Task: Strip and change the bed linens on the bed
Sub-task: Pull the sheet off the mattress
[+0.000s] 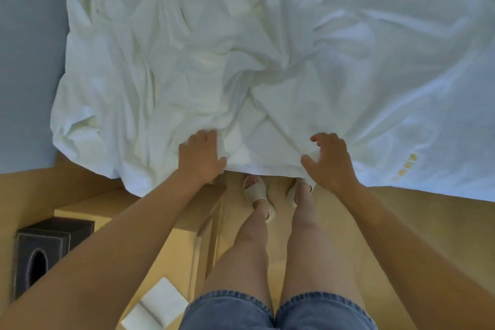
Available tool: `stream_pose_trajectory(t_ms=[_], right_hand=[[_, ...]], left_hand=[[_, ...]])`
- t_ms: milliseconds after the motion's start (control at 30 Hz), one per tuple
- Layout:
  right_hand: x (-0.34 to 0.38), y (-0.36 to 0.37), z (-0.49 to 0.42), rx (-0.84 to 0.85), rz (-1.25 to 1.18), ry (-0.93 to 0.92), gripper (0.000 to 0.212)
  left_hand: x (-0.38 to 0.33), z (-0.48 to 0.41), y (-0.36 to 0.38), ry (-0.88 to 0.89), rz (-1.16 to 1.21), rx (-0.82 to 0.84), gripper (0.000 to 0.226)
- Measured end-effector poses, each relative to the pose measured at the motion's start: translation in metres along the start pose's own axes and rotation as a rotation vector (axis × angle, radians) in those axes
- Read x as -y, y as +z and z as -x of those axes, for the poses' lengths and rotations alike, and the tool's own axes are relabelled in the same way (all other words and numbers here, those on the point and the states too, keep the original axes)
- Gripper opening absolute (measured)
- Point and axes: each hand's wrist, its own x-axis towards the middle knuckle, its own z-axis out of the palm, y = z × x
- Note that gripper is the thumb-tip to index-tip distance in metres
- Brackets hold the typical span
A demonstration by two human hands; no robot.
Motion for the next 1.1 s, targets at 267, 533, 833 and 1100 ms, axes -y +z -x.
stream_pose_trajectory(t_ms=[267,533,833,1100], right_hand=[[0.018,0.067,-0.068,0.032,0.414,0.000,0.068],[0.034,0.032,-0.065,-0.077,-0.204,-0.091,0.010],[-0.054,-0.079,0.030,-0.446,-1.085,0.686,0.028],[-0.053,-0.048,0.074,0.304,-0.819,0.290,0.024]], left_hand=[[-0.041,-0.046,0.028,0.034,-0.184,0.036,0.059],[-0.079,-0.008,0.020,0.331,-0.086,-0.218,0.015],[-0.095,0.034,-0.009,0.614,0.127,0.167,0.030],[-0.163,0.003,-0.023,0.026,0.898,0.452,0.068]])
